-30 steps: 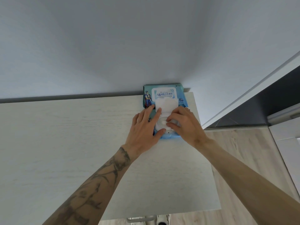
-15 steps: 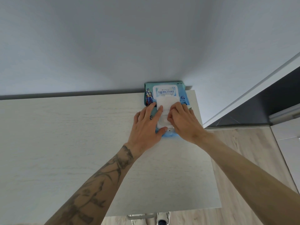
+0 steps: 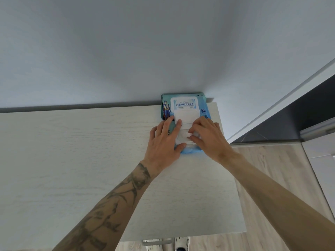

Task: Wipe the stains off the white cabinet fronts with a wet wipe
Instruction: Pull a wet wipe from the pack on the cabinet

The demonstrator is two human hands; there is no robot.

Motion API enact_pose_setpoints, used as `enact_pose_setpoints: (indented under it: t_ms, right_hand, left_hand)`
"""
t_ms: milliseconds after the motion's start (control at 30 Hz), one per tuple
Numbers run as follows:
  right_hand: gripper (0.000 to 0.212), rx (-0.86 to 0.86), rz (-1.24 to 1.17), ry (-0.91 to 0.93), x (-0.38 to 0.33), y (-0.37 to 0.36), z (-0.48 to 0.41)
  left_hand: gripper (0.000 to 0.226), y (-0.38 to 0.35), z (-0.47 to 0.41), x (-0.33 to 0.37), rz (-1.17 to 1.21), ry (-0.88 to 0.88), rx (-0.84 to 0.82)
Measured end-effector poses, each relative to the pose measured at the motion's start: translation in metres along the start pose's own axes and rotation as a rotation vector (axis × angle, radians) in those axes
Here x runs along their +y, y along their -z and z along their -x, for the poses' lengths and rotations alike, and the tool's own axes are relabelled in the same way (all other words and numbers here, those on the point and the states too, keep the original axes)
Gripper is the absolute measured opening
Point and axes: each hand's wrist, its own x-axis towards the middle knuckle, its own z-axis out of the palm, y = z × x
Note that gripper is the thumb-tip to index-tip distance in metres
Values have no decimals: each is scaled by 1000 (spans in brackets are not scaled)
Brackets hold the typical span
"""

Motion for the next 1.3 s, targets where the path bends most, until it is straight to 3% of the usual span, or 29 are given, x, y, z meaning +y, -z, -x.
enact_pose_setpoints:
  t_ms: [433, 633, 800, 1000, 1133, 1300]
  right_hand:
    - [7, 146, -135, 12, -18, 7, 17]
    - [7, 345, -350, -49, -26, 20, 17]
    - [6, 472, -484, -88, -21, 43, 13]
    - [9, 499, -424, -142, -7, 52, 20]
    - [10, 567, -419, -138, -8, 58, 23]
    - [12, 636, -448, -140, -17, 61, 24]
  left_hand:
    - [86, 6, 1, 4, 1, 12, -3]
    - [82, 7, 1, 7, 40, 23, 23]
    - [88, 4, -1, 7, 190, 30, 83]
    - [102, 1, -2, 15, 501, 148, 161]
    - [81, 2, -4, 21, 624, 231, 211]
    - [17, 0, 2, 20, 697, 251, 296]
